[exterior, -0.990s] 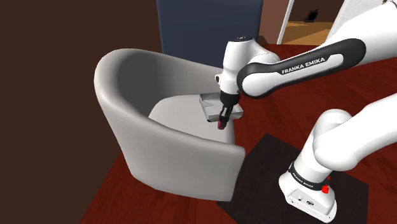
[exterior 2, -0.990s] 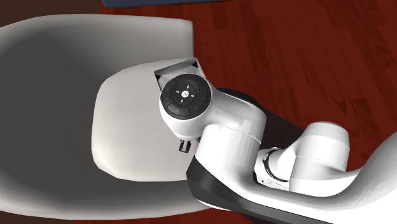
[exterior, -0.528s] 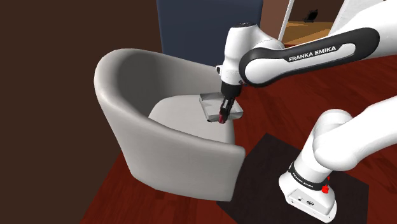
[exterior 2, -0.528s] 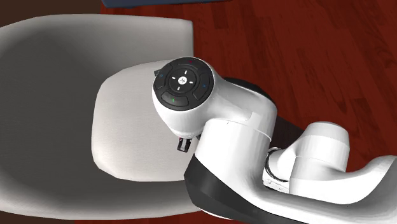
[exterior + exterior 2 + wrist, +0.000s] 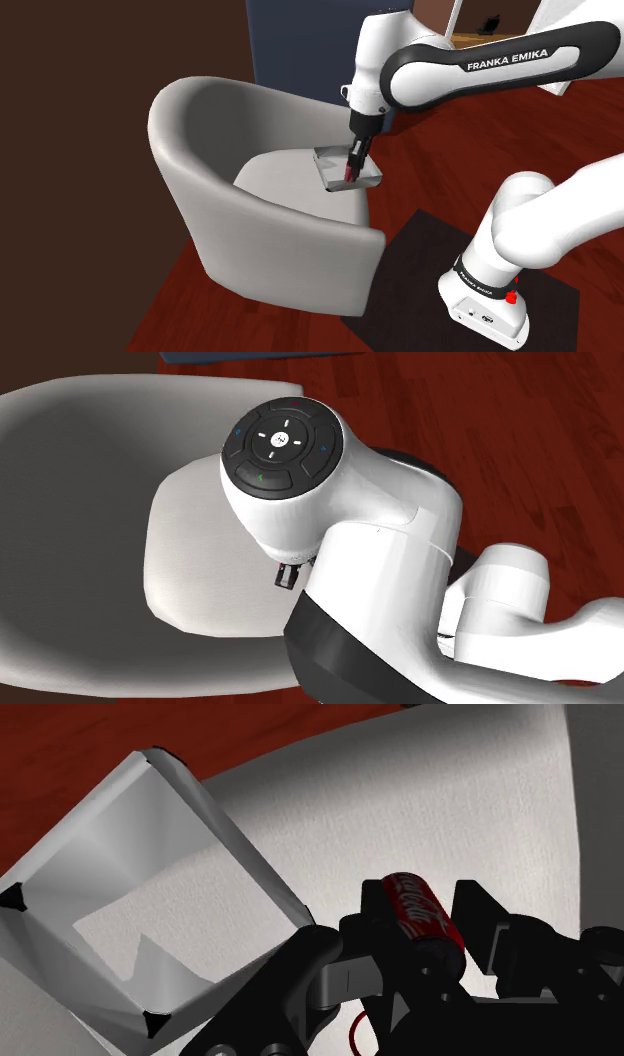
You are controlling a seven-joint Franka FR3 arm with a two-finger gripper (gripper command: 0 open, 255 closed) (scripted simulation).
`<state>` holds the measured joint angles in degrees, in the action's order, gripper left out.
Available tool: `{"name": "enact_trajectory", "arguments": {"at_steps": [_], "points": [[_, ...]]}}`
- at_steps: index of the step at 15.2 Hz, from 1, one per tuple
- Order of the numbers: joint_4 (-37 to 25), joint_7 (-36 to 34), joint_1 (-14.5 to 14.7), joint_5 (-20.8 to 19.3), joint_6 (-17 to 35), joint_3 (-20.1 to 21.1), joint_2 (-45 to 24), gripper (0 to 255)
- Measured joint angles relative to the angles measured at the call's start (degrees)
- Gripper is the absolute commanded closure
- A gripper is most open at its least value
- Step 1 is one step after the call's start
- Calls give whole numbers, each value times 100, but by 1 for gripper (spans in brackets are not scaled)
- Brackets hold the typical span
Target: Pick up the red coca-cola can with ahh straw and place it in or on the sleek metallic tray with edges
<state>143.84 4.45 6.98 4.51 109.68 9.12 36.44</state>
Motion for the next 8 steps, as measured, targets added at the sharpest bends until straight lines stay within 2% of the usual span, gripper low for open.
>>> {"name": "enact_trajectory", "arguments": {"at_steps": [8], "points": [[-554,814,-434,-399,271,-650,-839,255]]}}
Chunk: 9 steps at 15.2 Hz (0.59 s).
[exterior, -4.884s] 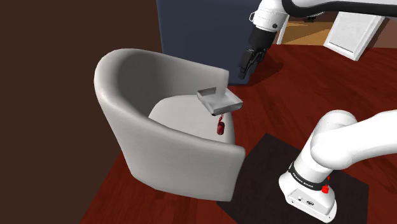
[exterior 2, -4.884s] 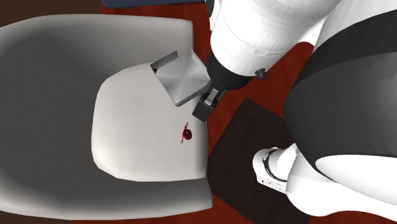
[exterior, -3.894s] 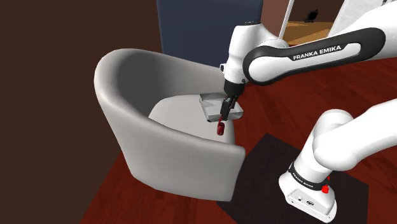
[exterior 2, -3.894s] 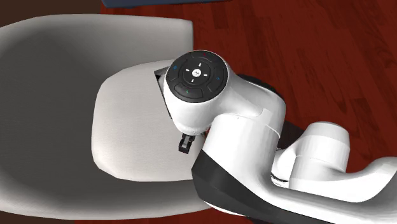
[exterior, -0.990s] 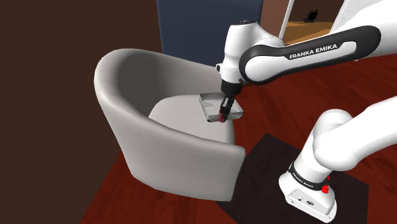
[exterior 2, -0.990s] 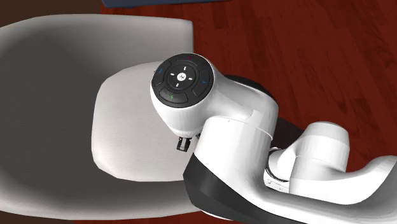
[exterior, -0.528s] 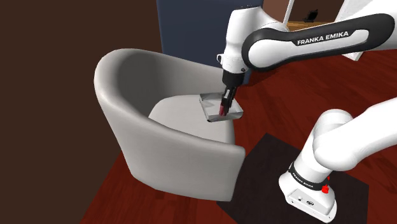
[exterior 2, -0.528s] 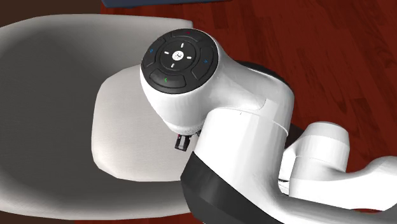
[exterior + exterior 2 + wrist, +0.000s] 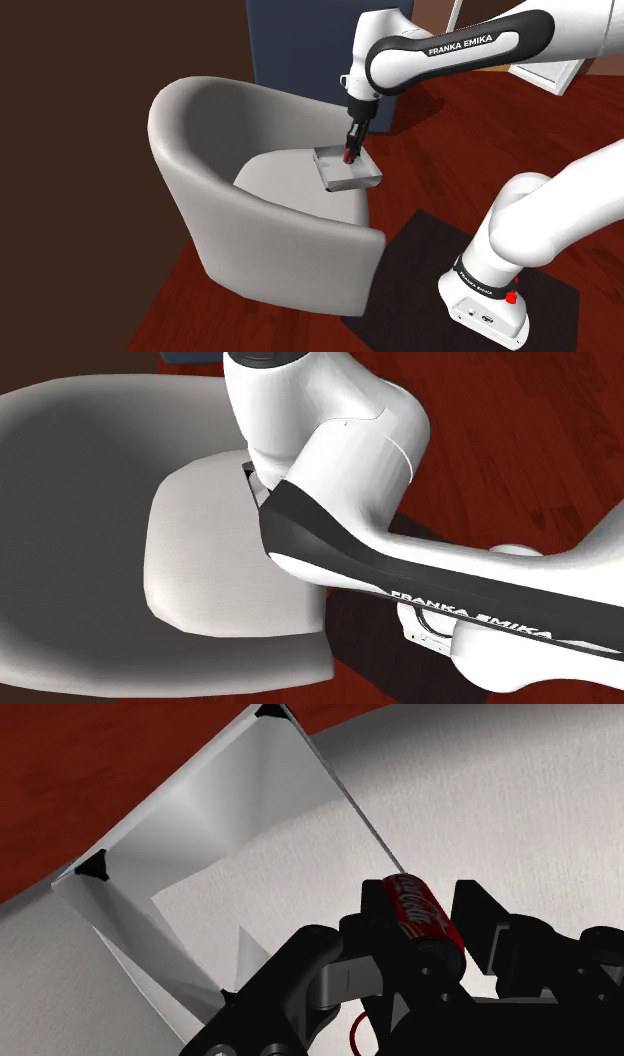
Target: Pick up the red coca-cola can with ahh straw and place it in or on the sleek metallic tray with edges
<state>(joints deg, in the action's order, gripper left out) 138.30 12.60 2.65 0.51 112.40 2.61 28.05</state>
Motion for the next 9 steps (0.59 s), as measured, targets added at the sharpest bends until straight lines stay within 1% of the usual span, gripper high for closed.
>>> {"name": "enact_trajectory", "arguments": {"at_steps": [5,9], "points": [[-600,574,-250,-174,146,-428,-743,255],[-1165,1005,-410,-217,210,-722,-1362,255]]}}
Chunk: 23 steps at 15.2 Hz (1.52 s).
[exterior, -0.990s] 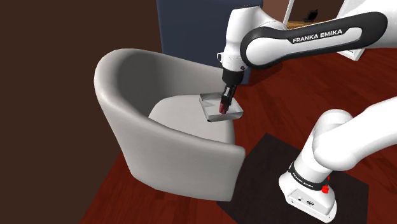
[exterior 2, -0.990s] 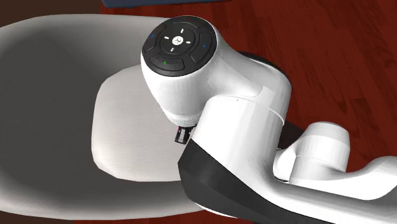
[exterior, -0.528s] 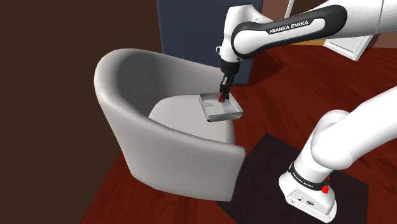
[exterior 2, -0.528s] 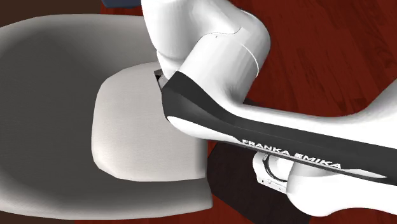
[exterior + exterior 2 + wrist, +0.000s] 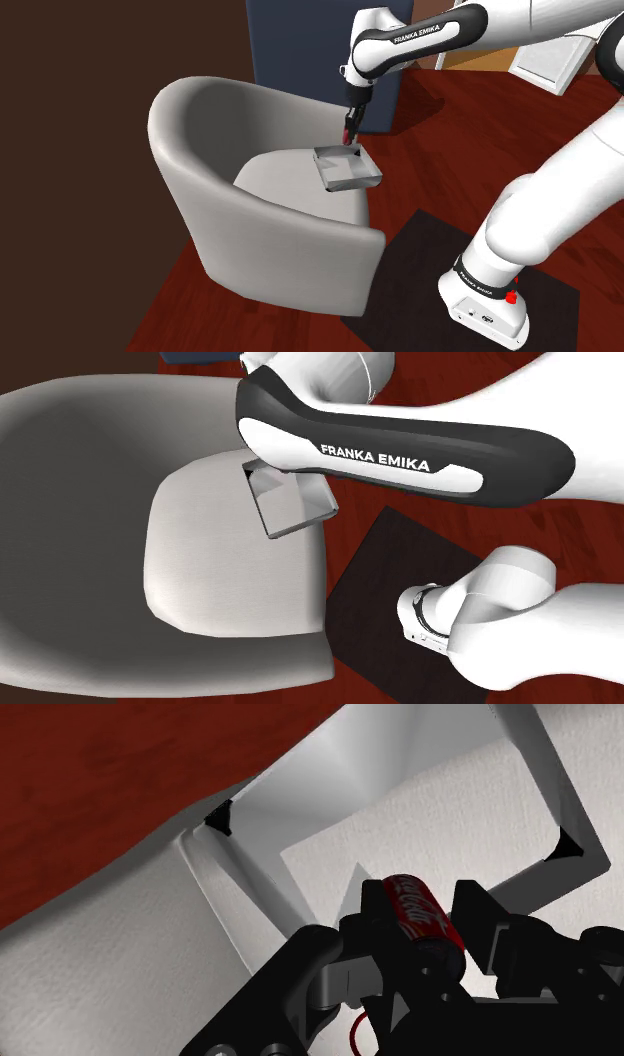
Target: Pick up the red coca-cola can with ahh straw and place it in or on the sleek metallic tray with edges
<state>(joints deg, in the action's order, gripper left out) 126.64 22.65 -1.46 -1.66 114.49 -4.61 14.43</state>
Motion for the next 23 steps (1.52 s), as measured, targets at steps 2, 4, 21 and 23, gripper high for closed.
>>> {"name": "enact_trajectory", "arguments": {"at_steps": [2,4,21,23], "points": [[-338,228,-77,11,3,-142,-339,255],[-531,365,-124,27,53,-223,-583,255],[-65,433,-144,57,840,-263,-903,0],[-65,433,-144,57,841,-263,-904,0]]}}
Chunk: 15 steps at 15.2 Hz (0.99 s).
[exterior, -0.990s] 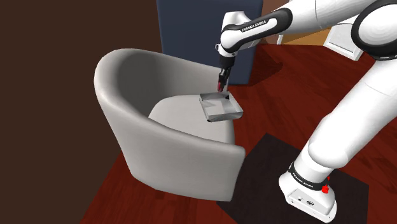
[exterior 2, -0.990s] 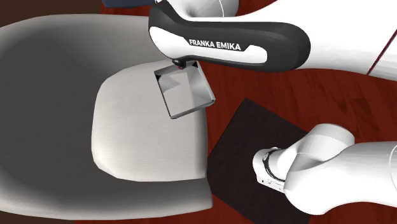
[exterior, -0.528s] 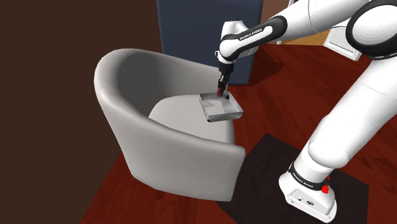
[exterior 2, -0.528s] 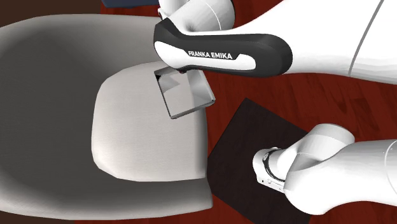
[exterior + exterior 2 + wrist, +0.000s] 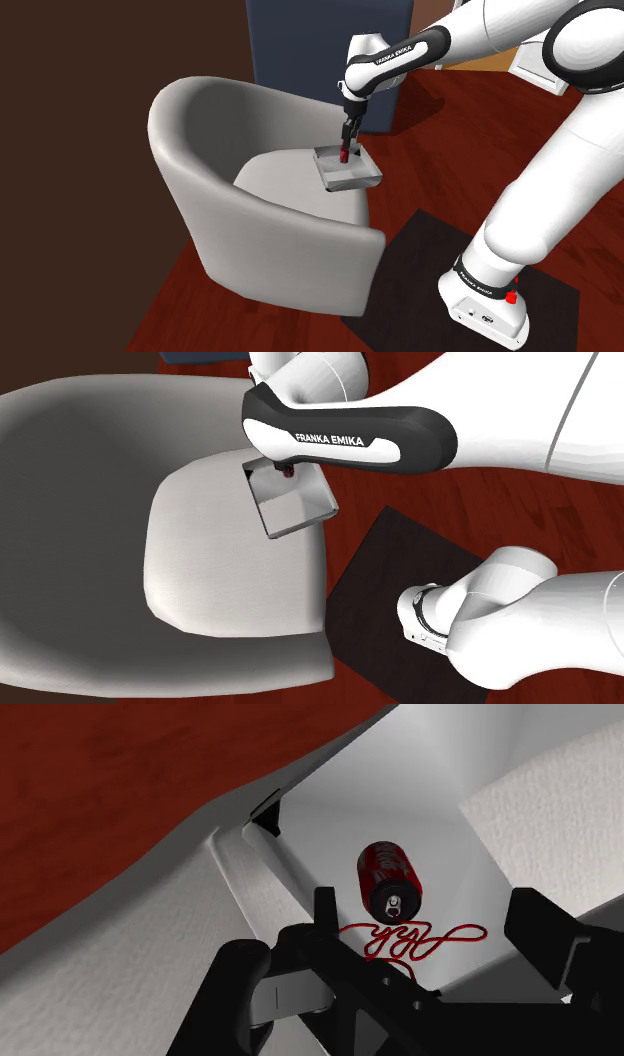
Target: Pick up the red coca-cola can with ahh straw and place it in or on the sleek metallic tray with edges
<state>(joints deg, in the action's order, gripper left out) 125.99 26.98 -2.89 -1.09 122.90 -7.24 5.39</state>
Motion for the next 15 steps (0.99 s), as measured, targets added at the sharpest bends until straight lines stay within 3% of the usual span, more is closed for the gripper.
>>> {"name": "enact_trajectory", "arguments": {"at_steps": [4,9,15], "points": [[0,0,0,0,0,0,0,0],[-405,-36,12,-23,-628,24,234,0],[-461,-23,5,-28,-722,16,263,0]]}}
